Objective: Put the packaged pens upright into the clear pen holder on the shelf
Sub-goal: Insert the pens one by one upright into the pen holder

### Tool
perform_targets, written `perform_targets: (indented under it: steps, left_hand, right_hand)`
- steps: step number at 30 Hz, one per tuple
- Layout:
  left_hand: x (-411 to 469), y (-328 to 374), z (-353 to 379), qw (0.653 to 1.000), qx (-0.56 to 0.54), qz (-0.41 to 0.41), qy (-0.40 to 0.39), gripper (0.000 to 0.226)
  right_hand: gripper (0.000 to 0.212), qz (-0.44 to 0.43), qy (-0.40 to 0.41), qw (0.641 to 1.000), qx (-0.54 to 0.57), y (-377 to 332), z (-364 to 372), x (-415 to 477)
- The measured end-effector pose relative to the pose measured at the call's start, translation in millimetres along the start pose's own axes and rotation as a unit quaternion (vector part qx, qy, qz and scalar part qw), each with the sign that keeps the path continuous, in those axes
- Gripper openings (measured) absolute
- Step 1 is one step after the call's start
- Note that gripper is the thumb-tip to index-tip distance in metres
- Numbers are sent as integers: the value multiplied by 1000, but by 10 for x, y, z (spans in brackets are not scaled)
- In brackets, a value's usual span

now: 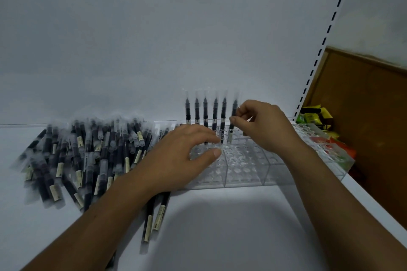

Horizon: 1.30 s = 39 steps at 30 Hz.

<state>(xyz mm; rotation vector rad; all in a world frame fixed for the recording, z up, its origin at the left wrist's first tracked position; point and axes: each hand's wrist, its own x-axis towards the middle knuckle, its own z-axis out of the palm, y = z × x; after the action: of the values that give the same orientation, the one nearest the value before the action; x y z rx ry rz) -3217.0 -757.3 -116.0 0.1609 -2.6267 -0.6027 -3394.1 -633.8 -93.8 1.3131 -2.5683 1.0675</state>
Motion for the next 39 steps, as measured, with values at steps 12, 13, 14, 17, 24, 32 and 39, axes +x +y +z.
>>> perform_targets:
  steps: [12,13,14,17,24,32,39]
  left_hand:
    - [-20,172,-269,998,-50,-47,-6,34]
    - [-56,182,-330,997,-52,-56,7,34]
    - [-121,178,-387,996,-51,-67,22,33]
    - [-461,90,-527,991,-25,-114,72,32]
    - [-1408,-20,-740,942,47,-291,158,14]
    - [-1538,26,-688,920,69,-383,46,56]
    - [-1454,12,-823,907,19,-421,27,55]
  right_hand:
    - [30,5,7,997,-74,-338,-349,-381]
    - [26,-8,9,998,-59,-435,-361,-489]
    - [21,-25,4,999,-46,-546,-349,-611]
    - [17,-96,-74,992,-23,-887,-197,-1007]
    - [32,-155,-155,968,-119,-1122,418,-1316]
    - [28,-165,-126,974,-87,-1262,617,-1486]
    - [28,-110,-128,986,8,-1243,584,-1592]
